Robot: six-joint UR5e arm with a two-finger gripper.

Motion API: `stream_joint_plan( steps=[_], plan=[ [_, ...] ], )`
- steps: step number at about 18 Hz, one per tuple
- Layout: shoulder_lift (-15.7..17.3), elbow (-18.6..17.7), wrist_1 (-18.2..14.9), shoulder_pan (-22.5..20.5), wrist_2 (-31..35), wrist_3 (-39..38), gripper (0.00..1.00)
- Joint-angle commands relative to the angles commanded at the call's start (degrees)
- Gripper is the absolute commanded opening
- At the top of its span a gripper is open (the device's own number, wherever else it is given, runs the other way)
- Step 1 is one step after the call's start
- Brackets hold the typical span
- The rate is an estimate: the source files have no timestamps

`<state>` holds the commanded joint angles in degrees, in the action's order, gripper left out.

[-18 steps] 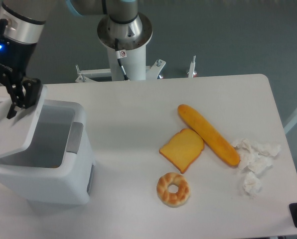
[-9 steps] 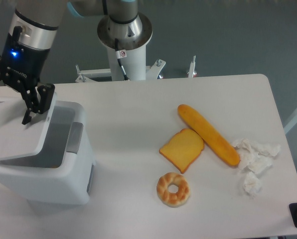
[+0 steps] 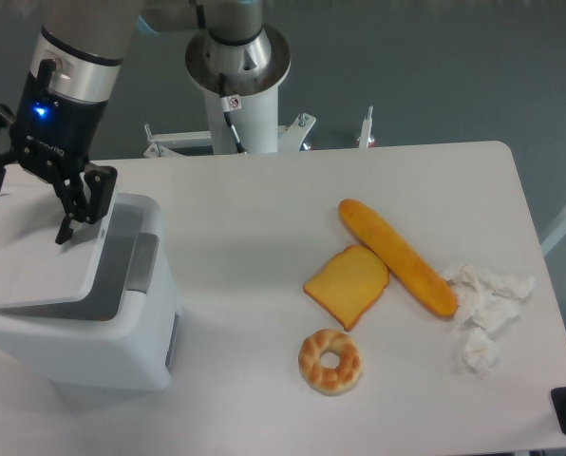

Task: Close the trash can
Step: 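Push the raised lid down toward the trash can opening with the gripper, then press the gripper down on the closed lid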

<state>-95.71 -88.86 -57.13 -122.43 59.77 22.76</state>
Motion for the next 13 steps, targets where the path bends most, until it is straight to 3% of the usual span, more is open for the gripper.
stream_joint_plan(
  steps=[13],
  plan=[
    [0.0, -0.4, -0.1, -1.4, 0.1, 1.4, 1.0]
  ],
)
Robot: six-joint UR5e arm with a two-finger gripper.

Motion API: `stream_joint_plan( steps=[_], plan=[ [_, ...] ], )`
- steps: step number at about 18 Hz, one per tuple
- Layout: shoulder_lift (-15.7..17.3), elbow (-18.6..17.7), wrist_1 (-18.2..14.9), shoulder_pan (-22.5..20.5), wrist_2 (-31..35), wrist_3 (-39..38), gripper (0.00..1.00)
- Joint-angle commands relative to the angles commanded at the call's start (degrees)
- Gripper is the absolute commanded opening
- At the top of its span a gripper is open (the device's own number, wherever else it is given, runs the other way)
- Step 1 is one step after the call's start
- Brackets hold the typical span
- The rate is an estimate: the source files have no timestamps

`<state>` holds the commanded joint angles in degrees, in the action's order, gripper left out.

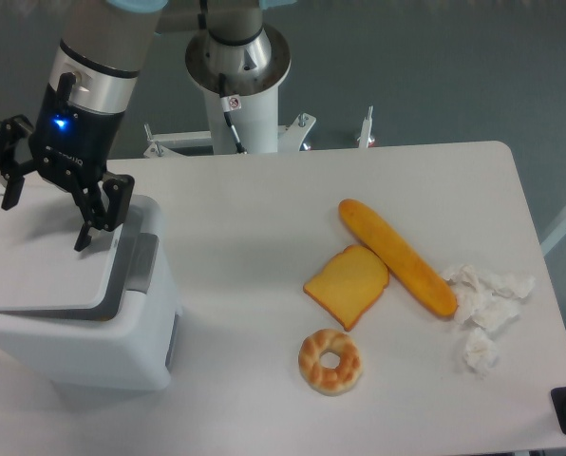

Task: Close the trash can
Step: 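Press the gripper down on the closed lid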

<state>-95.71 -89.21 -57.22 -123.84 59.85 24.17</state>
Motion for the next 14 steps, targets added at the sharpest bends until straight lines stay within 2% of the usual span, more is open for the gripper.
stream_joint_plan(
  steps=[14],
  plan=[
    [-0.5, -0.4, 0.1, 0.0, 0.8, 0.2, 1.0]
  ],
)
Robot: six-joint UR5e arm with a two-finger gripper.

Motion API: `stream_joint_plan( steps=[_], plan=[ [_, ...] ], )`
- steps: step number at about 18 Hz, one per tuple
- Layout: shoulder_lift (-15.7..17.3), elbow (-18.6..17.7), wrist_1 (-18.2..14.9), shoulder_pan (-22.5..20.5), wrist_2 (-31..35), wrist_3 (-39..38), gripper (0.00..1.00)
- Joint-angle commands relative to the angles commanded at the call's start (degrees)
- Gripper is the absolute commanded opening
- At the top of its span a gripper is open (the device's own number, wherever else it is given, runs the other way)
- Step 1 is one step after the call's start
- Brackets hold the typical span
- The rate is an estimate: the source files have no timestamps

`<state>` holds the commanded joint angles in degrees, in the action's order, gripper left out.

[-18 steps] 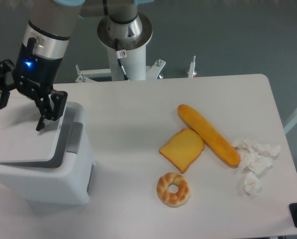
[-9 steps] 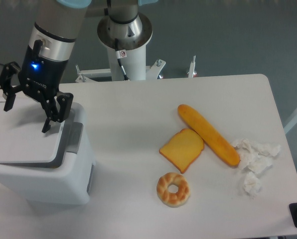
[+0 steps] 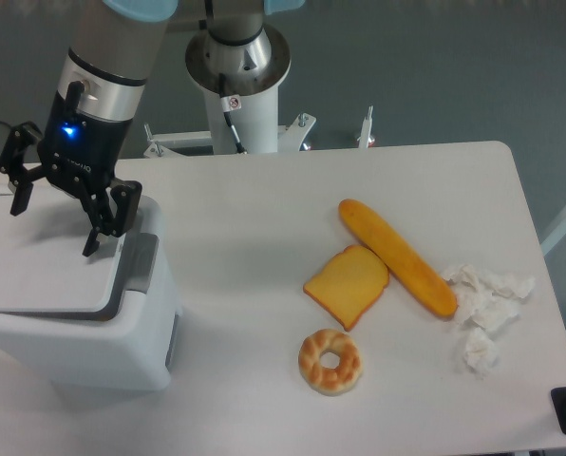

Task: Close the trash can
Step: 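Press the gripper down on the closed lid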

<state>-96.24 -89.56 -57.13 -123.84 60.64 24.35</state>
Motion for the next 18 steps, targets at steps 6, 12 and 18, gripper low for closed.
stream_joint_plan(
  steps=[6, 12, 18],
  plan=[
    [-0.4, 0.0, 0.0, 0.0, 0.0, 0.3, 1.0],
    [-0.6, 0.0, -0.1, -0.1, 0.1, 0.3, 1.0],
    [-0.6, -0.4, -0.1, -0.2, 0.2, 0.3, 1.0]
  ],
)
